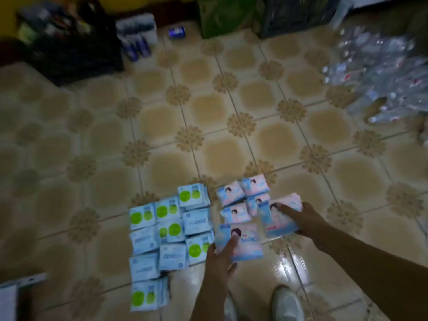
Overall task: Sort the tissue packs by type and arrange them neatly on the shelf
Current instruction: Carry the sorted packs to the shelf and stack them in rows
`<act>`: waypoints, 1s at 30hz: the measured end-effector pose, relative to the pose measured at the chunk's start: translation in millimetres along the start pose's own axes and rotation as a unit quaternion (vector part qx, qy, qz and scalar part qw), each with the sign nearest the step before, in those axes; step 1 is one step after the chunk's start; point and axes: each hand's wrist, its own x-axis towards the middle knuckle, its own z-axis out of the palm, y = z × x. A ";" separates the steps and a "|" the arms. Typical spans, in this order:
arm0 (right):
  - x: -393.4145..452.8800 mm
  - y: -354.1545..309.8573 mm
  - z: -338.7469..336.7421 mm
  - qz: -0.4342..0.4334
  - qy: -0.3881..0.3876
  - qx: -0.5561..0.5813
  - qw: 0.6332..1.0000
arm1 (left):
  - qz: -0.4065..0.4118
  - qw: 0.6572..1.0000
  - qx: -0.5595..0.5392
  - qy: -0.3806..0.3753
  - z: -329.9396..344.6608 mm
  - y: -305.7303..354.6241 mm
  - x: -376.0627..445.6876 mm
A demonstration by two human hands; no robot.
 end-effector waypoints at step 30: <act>-854.0 -247.2 248.0 -0.310 -0.609 -0.041 0.729 | 0.514 0.718 -0.256 0.394 -344.2 49.1 -847.1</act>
